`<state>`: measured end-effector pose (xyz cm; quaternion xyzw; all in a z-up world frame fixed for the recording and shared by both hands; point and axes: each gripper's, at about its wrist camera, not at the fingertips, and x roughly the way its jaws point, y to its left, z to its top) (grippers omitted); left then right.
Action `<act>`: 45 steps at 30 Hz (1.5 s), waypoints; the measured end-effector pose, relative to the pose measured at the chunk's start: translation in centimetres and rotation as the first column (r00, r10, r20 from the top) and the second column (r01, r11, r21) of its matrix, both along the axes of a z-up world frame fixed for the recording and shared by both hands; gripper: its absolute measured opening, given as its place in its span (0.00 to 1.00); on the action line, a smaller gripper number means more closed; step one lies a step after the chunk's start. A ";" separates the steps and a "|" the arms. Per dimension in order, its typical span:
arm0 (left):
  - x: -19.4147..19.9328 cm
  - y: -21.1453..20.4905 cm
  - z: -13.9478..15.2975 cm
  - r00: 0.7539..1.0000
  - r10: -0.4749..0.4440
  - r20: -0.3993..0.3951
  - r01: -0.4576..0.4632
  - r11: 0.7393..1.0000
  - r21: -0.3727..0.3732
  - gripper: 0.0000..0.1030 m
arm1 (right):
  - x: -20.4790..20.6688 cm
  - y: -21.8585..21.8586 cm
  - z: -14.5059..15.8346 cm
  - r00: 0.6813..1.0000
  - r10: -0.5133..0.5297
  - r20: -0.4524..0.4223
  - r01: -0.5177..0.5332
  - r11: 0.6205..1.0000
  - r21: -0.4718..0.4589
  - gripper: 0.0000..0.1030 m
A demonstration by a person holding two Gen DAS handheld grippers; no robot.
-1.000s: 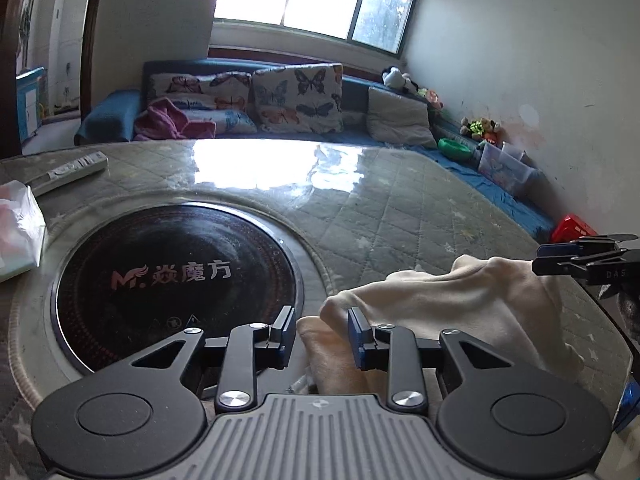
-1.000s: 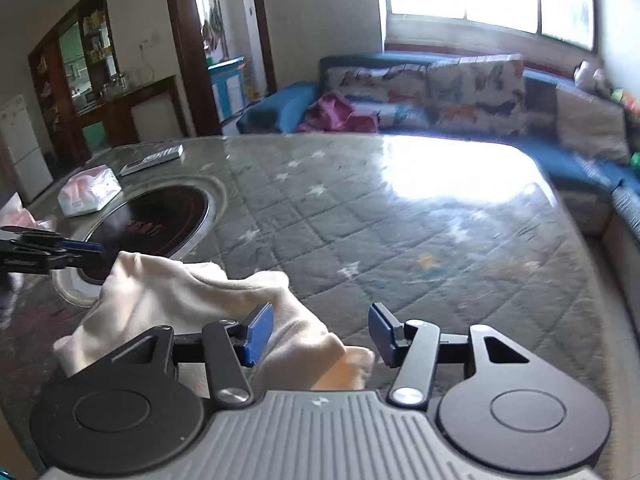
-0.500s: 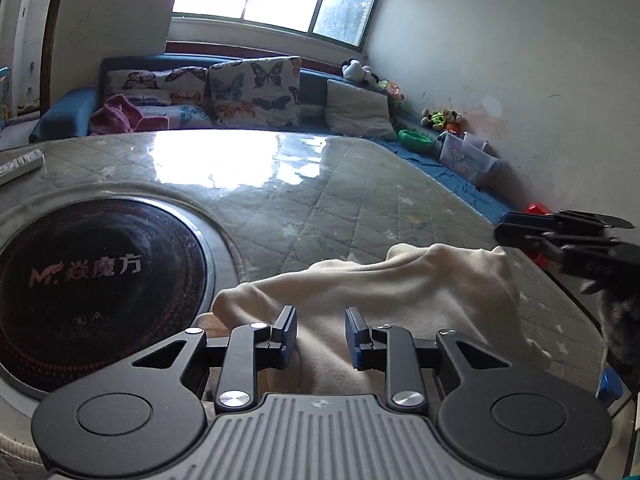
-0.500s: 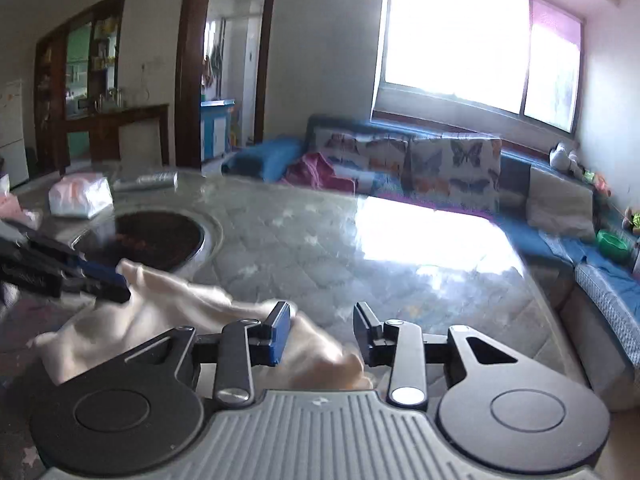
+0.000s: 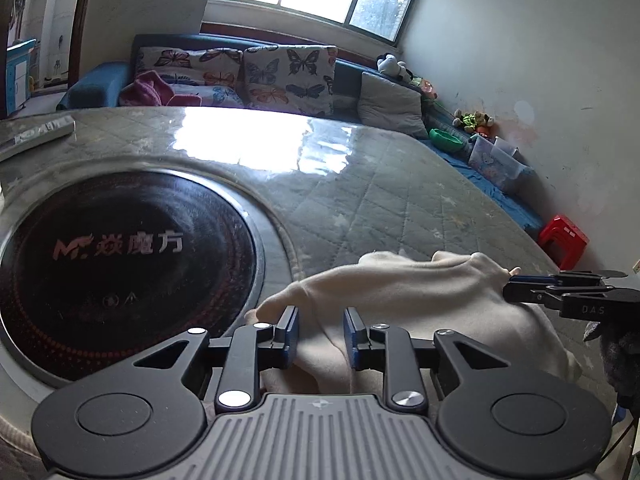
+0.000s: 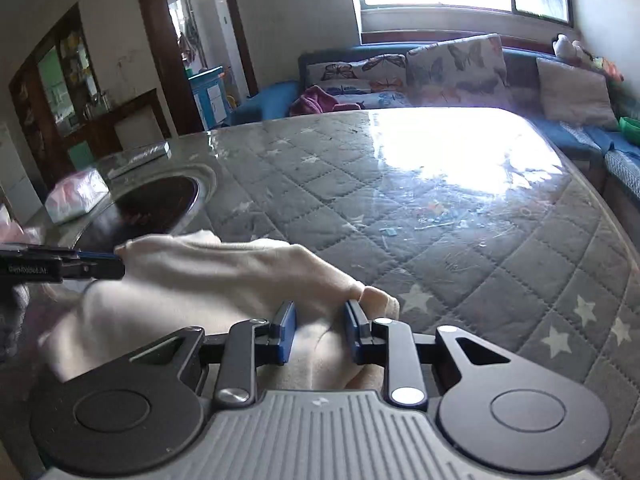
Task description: Fold clothes
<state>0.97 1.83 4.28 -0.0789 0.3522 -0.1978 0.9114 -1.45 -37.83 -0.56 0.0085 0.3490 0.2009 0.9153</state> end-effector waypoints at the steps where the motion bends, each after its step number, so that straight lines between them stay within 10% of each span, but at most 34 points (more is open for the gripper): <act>1: 0.0 -0.2 0.4 1.000 -0.006 0.010 0.006 1.000 -0.006 0.25 | -0.1 0.2 0.5 1.000 0.011 0.016 -0.010 1.000 -0.014 0.23; 28: 4.4 -5.1 -0.9 0.996 -0.084 -0.030 0.084 0.996 -0.009 0.25 | 3.9 7.5 -0.7 0.991 0.136 -0.011 -0.136 0.990 -0.025 0.24; 45: -2.1 -3.7 -0.4 0.992 -0.095 0.085 0.096 0.995 0.001 0.24 | -2.8 9.3 0.1 0.969 0.237 0.067 -0.228 0.966 -0.122 0.24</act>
